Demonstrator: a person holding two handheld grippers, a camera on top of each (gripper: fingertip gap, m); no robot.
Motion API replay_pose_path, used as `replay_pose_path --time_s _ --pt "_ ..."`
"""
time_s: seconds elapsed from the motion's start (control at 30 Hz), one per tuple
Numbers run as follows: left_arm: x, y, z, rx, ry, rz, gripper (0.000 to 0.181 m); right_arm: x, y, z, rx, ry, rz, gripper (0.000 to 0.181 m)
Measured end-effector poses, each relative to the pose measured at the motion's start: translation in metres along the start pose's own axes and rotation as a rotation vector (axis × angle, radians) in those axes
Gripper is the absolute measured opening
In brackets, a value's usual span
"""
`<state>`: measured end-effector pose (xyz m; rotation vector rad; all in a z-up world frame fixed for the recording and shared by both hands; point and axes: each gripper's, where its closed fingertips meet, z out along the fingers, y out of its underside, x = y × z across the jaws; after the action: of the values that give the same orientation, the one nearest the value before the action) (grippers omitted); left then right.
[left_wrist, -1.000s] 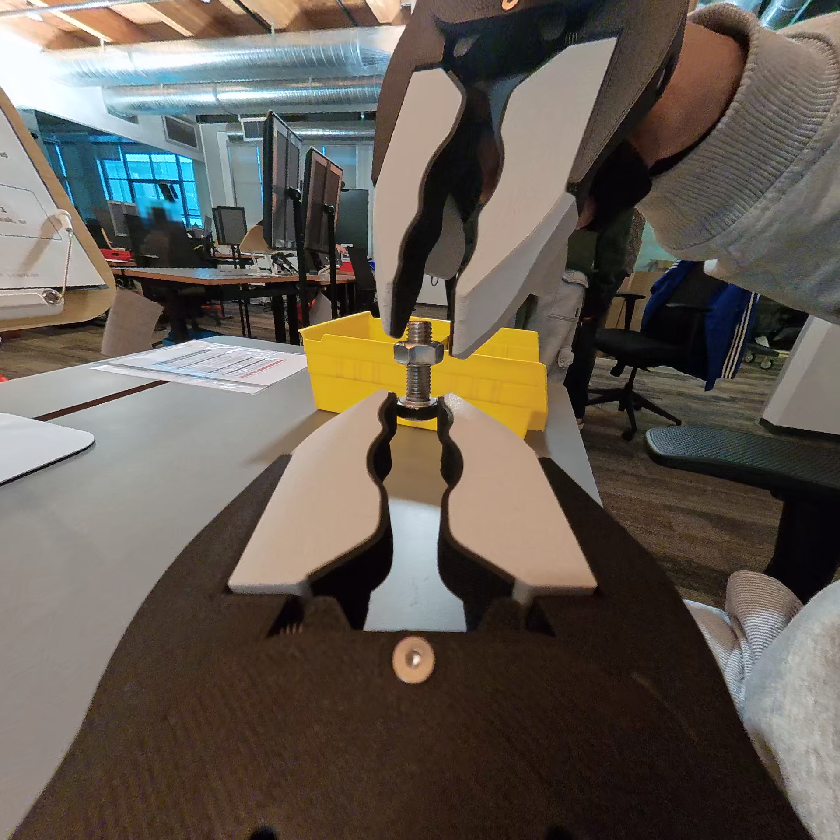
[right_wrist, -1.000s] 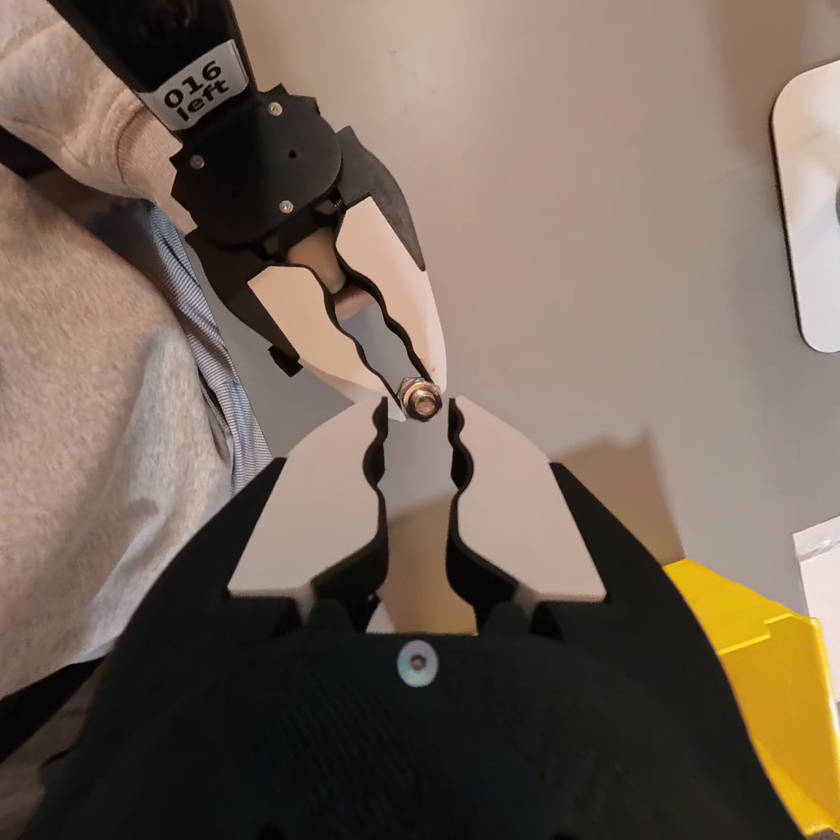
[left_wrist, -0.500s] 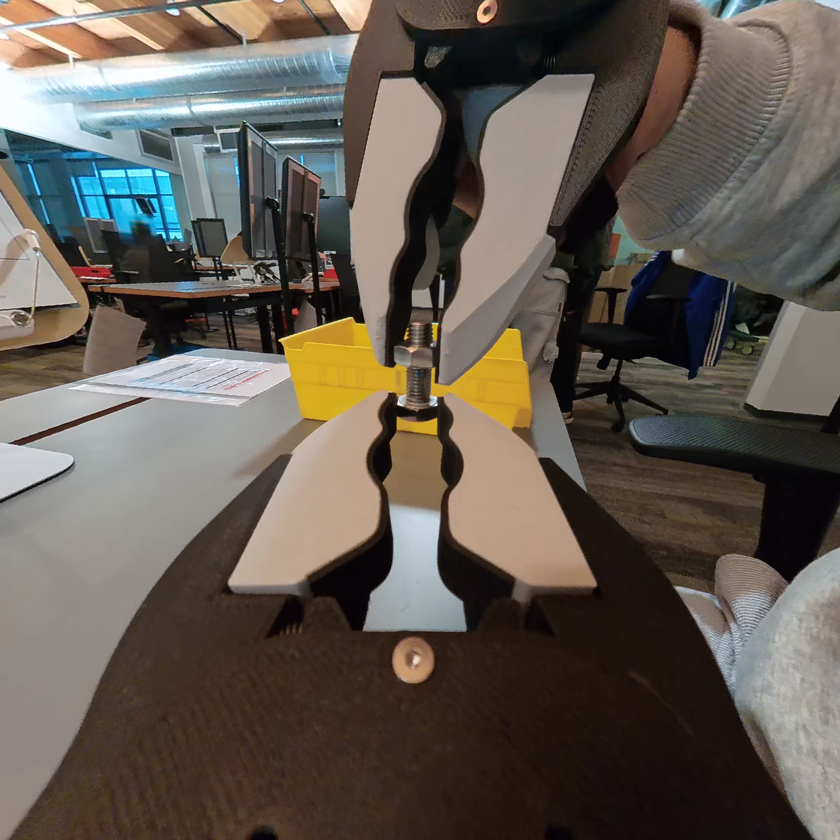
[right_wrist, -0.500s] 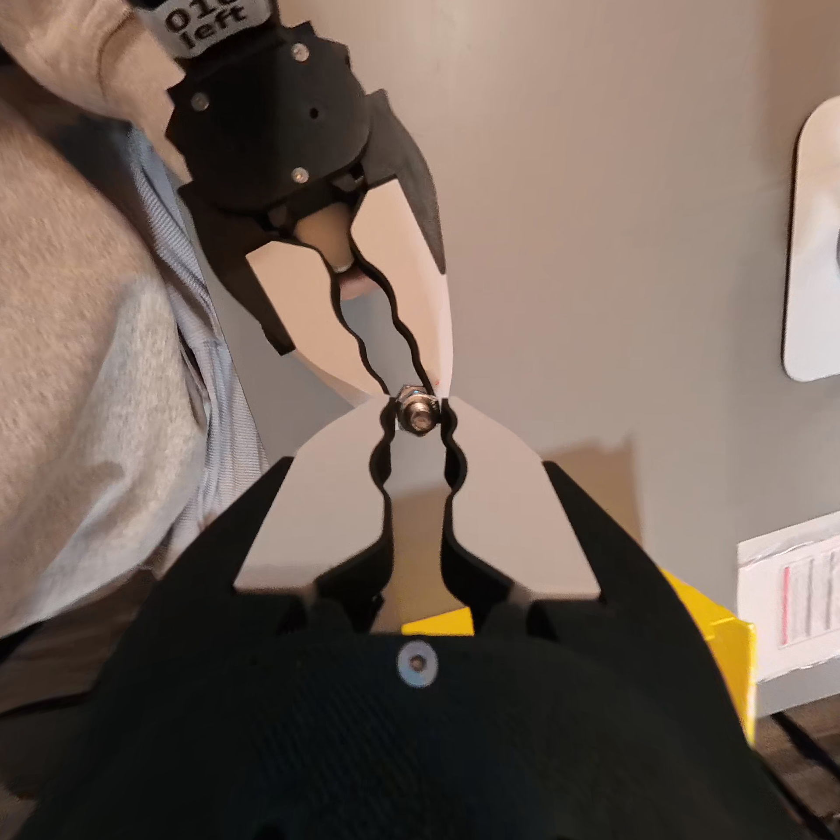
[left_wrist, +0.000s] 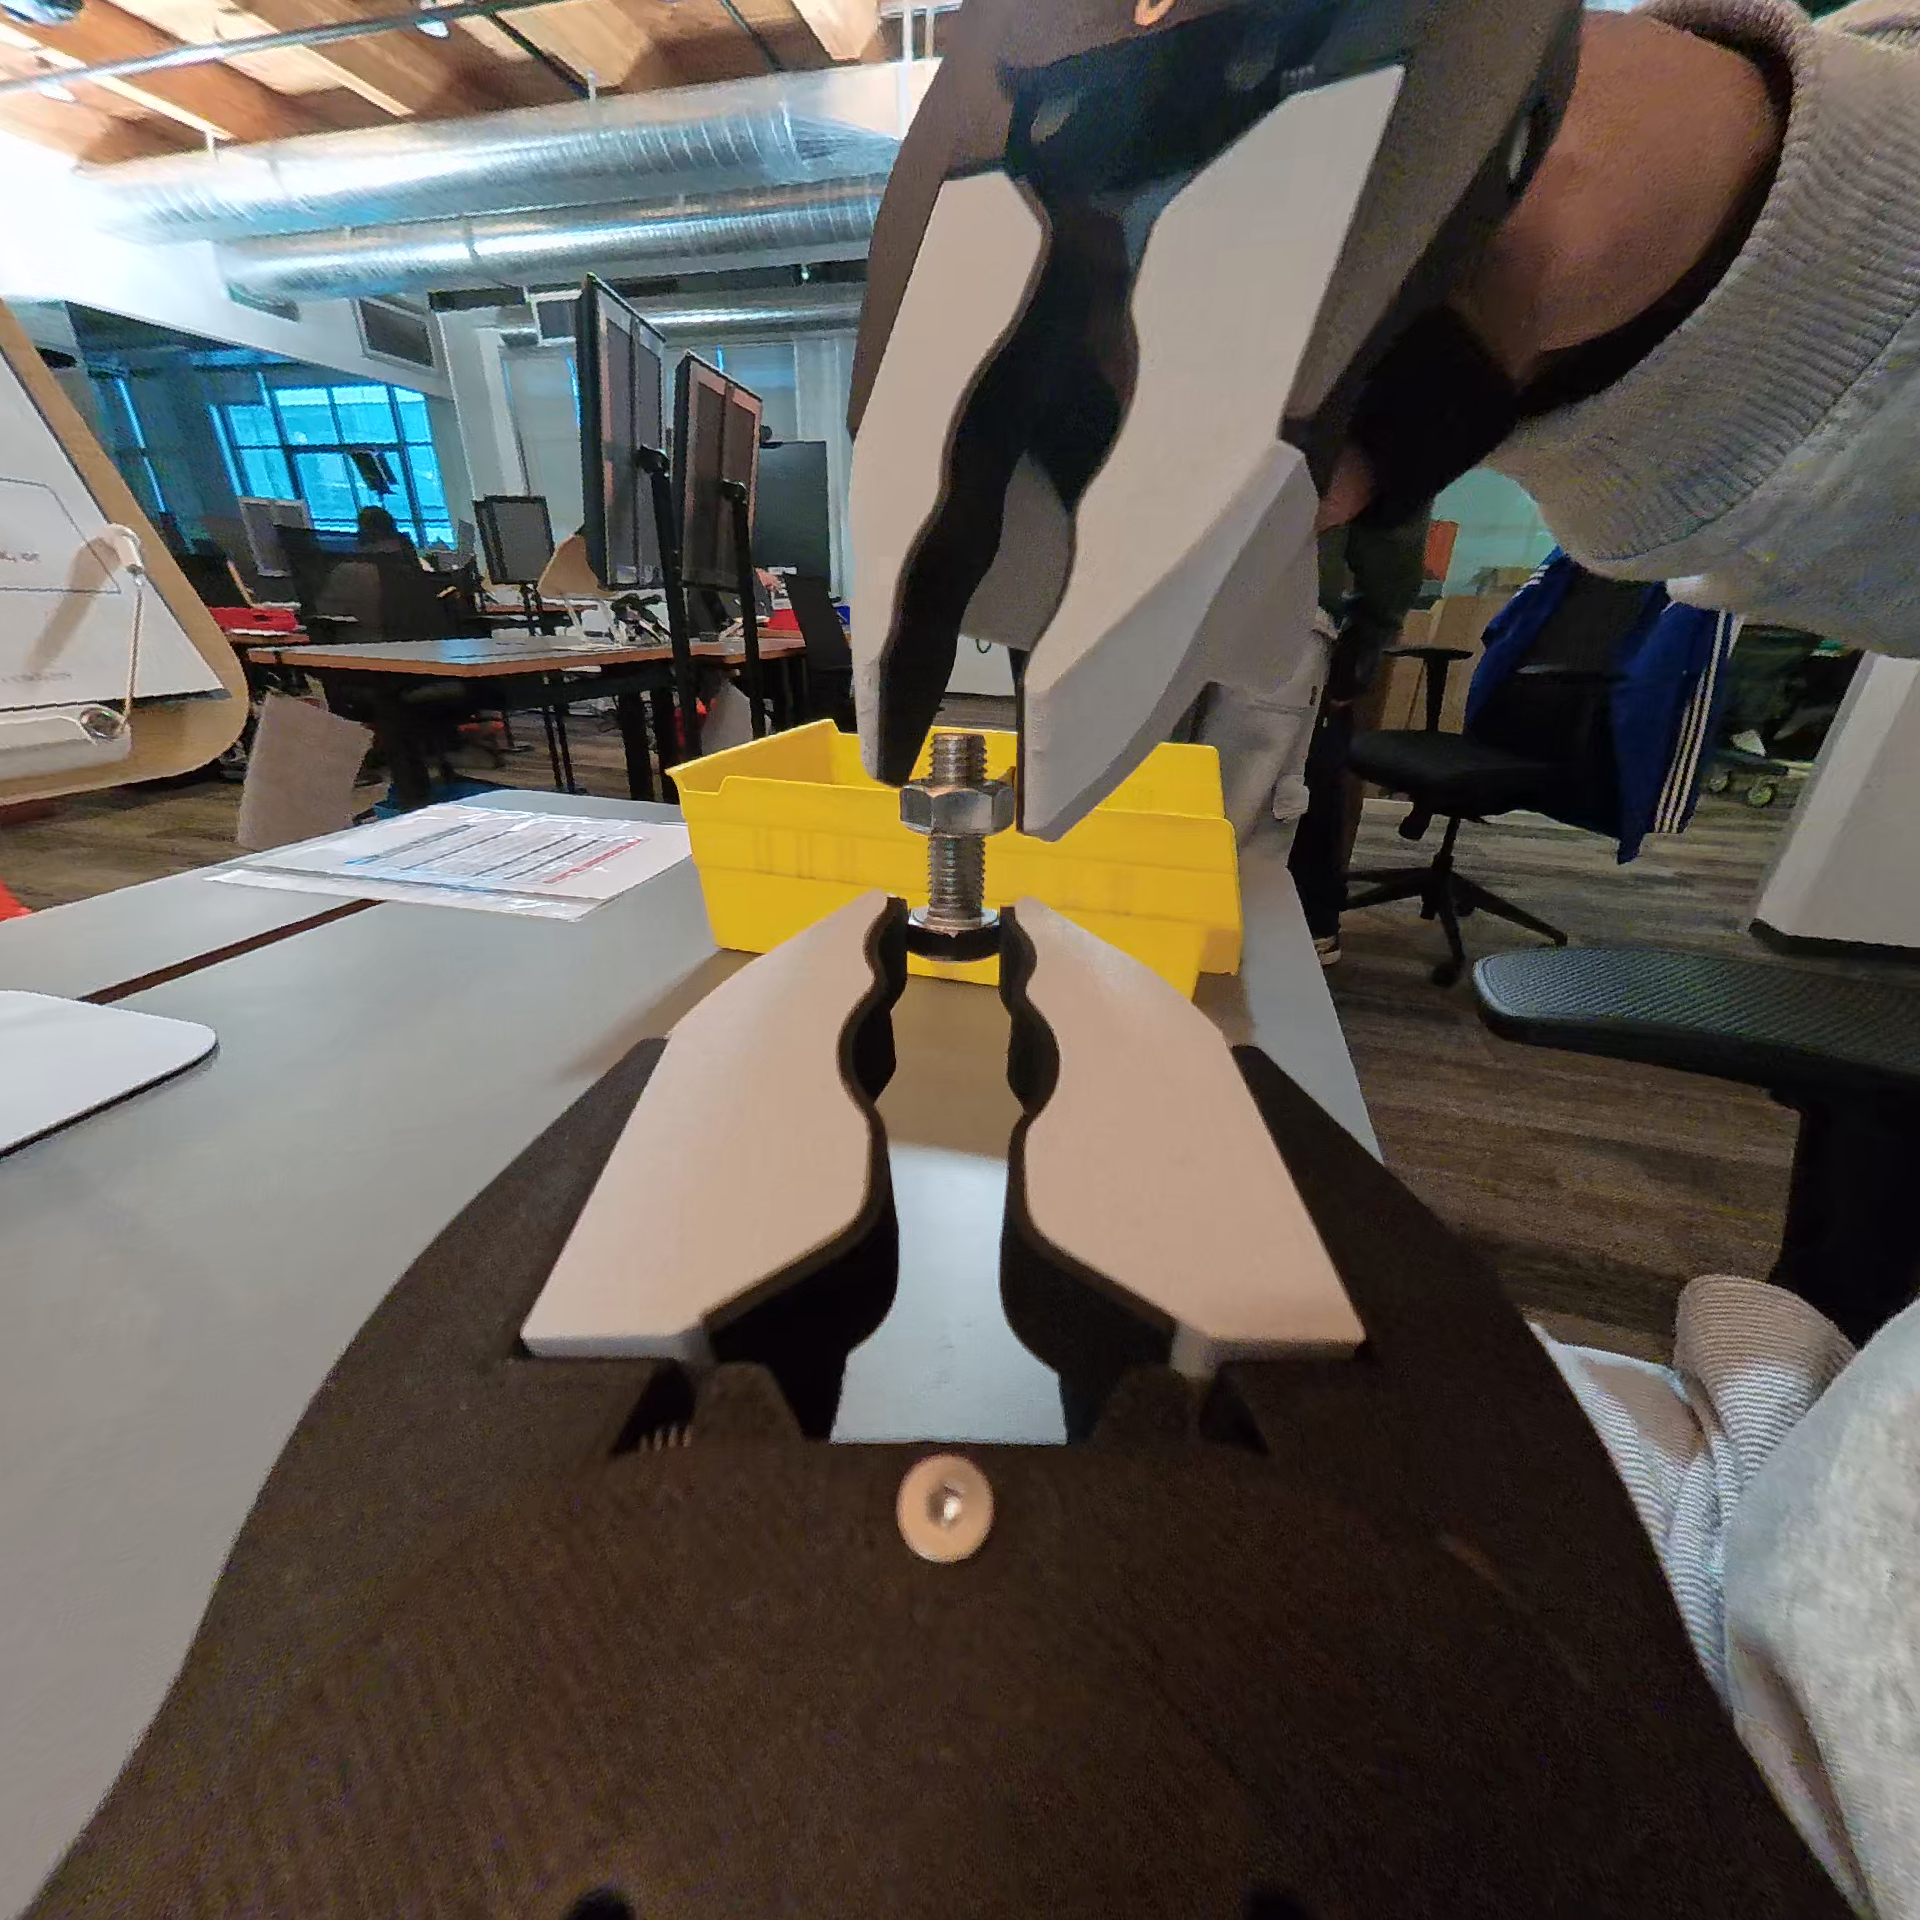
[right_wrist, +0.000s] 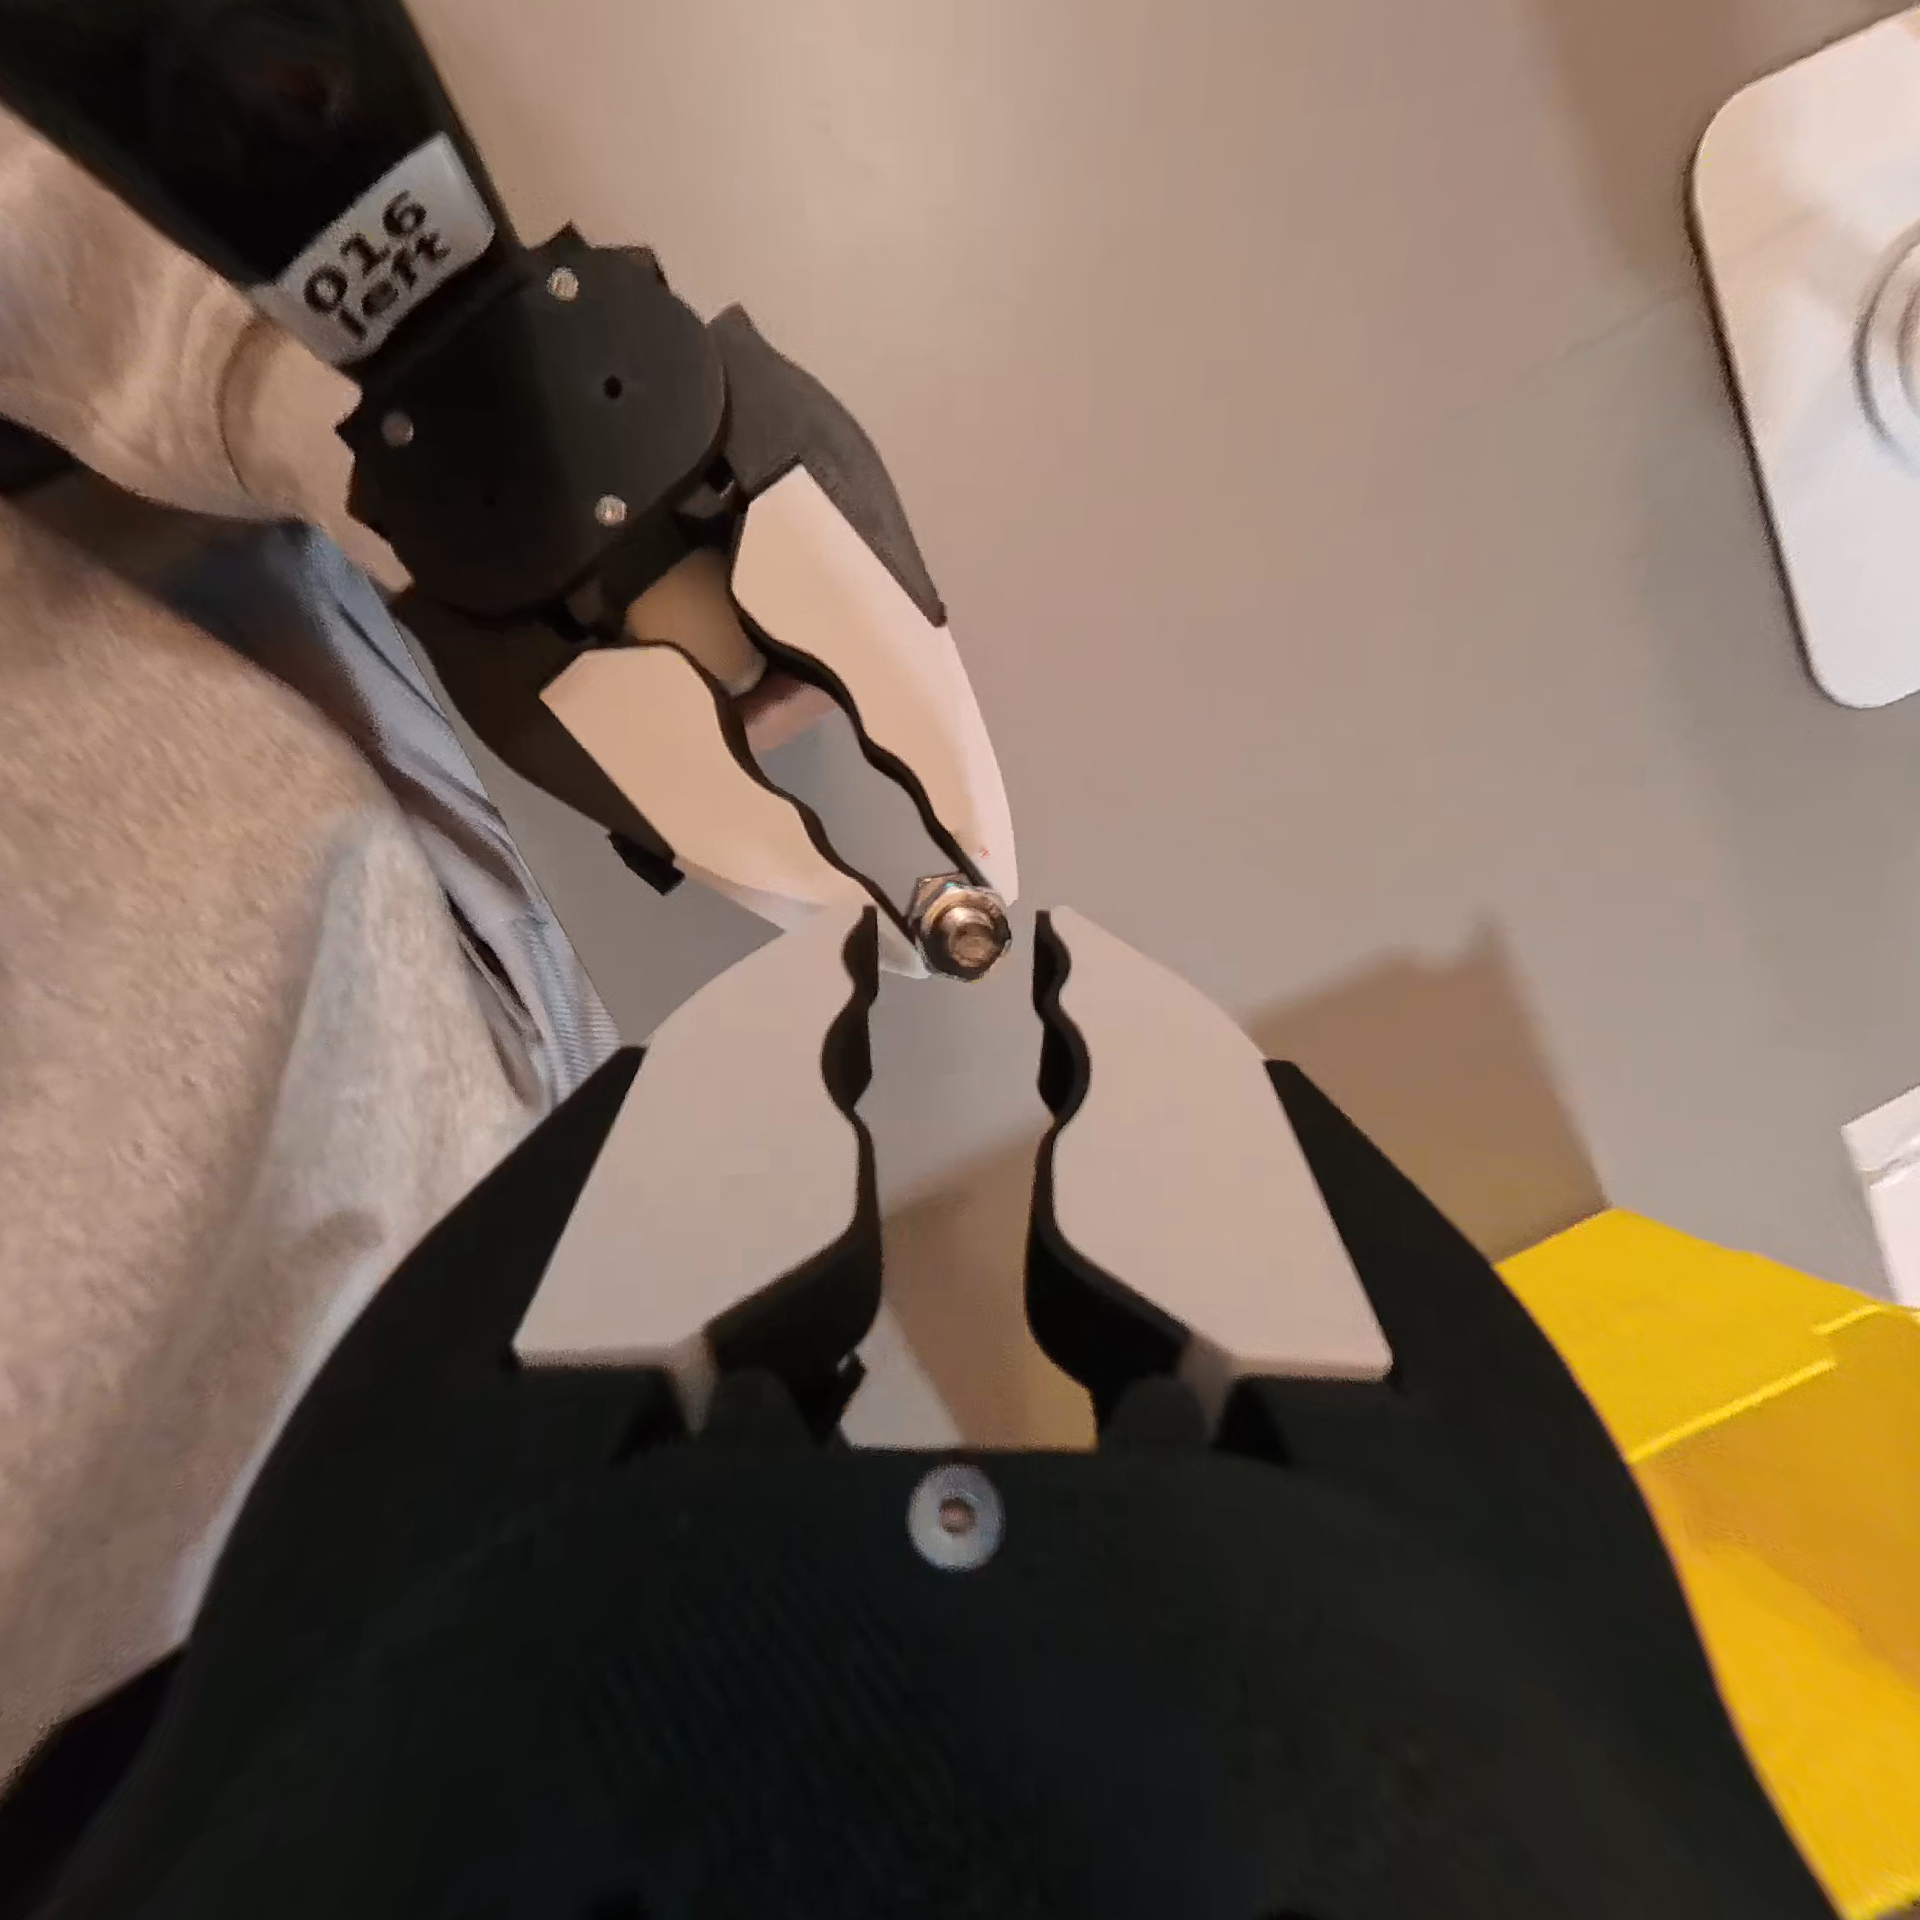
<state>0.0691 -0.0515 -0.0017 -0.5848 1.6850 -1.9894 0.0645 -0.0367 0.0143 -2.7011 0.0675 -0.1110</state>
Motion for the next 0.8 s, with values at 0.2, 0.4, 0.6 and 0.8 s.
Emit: replay_pose_path --time_s 0.2,0.4,0.6,0.8 --pt "0.0019 -0.0006 0.0001 -0.001 -0.004 0.029 0.017 -0.0004 0.0037 0.0014 0.005 -0.049 0.093 0.022" --pt "0.0031 0.0004 0.0007 -0.004 0.010 0.011 0.017 -0.0017 0.0052 0.0017 -0.024 -0.033 -0.046 0.019" --pt "0.0055 0.0006 0.0010 -0.003 0.023 0.013 0.017 -0.0070 0.0012 0.0003 -0.026 -0.016 -0.130 0.029" --pt "0.0048 -0.0003 0.0008 0.000 0.015 0.017 0.017 -0.0021 0.0081 0.0007 -0.066 0.028 -0.024 0.034"
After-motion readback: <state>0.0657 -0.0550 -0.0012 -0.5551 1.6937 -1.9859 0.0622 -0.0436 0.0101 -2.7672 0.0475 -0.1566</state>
